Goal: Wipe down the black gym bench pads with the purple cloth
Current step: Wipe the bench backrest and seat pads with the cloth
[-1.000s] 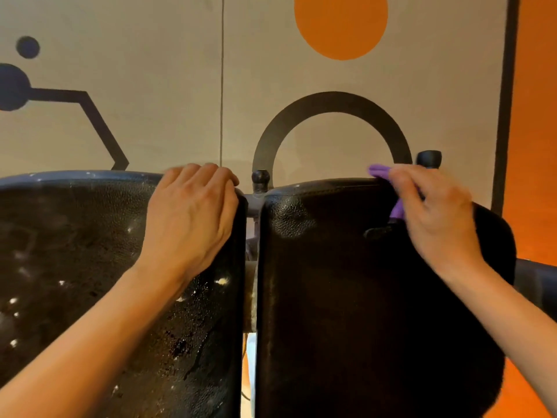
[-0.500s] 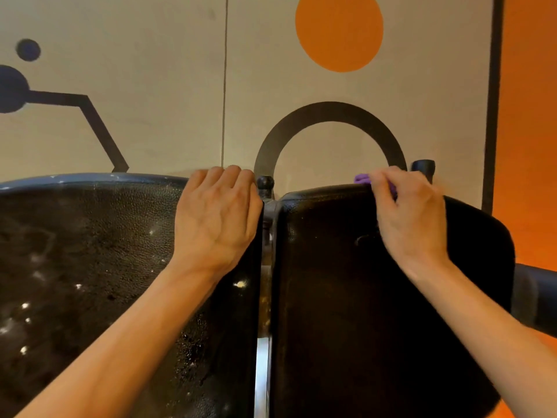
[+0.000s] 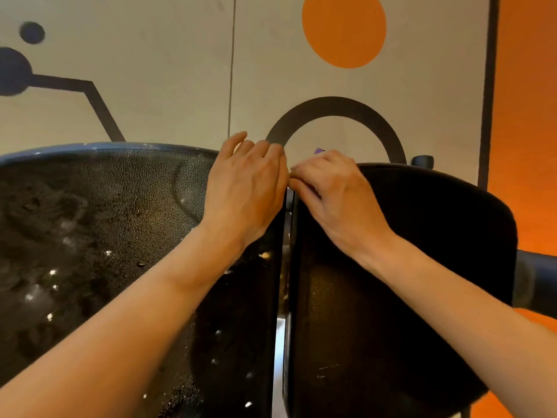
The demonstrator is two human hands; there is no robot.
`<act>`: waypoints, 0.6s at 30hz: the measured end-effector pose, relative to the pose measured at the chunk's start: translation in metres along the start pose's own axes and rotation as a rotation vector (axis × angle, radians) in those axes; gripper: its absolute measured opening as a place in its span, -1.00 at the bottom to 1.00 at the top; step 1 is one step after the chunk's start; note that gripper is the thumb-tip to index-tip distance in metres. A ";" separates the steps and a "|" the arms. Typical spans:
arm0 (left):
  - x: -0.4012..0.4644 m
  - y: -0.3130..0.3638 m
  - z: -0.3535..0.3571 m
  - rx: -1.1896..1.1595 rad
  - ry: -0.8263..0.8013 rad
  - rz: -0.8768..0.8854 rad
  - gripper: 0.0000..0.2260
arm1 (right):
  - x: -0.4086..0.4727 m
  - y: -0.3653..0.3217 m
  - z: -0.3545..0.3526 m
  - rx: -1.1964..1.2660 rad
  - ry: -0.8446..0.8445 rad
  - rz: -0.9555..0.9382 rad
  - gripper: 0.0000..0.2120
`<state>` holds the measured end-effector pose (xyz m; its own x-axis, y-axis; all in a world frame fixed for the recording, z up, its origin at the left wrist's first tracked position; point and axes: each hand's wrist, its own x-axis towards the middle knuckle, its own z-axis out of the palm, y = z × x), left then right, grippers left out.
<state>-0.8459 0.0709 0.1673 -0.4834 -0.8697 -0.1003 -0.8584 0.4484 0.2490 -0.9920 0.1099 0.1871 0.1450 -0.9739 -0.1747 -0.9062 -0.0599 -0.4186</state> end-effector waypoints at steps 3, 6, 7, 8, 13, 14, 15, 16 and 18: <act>-0.008 -0.006 -0.007 -0.095 0.013 0.065 -0.62 | -0.006 0.007 -0.006 -0.082 -0.048 -0.131 -0.78; -0.033 -0.012 -0.011 -0.132 0.053 0.145 -0.61 | -0.012 0.007 -0.003 -0.140 -0.019 -0.172 -0.73; -0.043 -0.013 -0.010 -0.144 0.044 0.163 -0.60 | -0.016 0.006 -0.001 -0.148 -0.017 -0.174 -0.71; -0.053 -0.013 -0.009 -0.153 0.033 0.175 -0.58 | -0.020 0.005 0.001 -0.163 -0.007 -0.179 -0.70; -0.078 -0.013 -0.001 -0.123 -0.001 0.193 -0.53 | -0.042 0.000 0.013 -0.213 0.018 -0.217 -0.73; -0.080 -0.013 -0.001 -0.118 -0.004 0.193 -0.52 | -0.048 0.001 0.017 -0.235 0.023 -0.239 -0.73; -0.081 -0.013 0.000 -0.119 -0.003 0.195 -0.52 | -0.057 0.001 0.022 -0.234 0.011 -0.251 -0.73; -0.083 -0.013 0.000 -0.121 0.000 0.201 -0.53 | -0.067 0.000 0.028 -0.199 -0.004 -0.265 -0.73; -0.085 -0.012 -0.002 -0.120 0.011 0.227 -0.53 | -0.089 -0.006 0.041 -0.047 -0.021 -0.257 -0.71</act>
<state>-0.7948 0.1389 0.1744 -0.6587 -0.7521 -0.0188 -0.7016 0.6051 0.3763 -0.9834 0.2057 0.1686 0.3809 -0.9206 -0.0860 -0.8558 -0.3157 -0.4098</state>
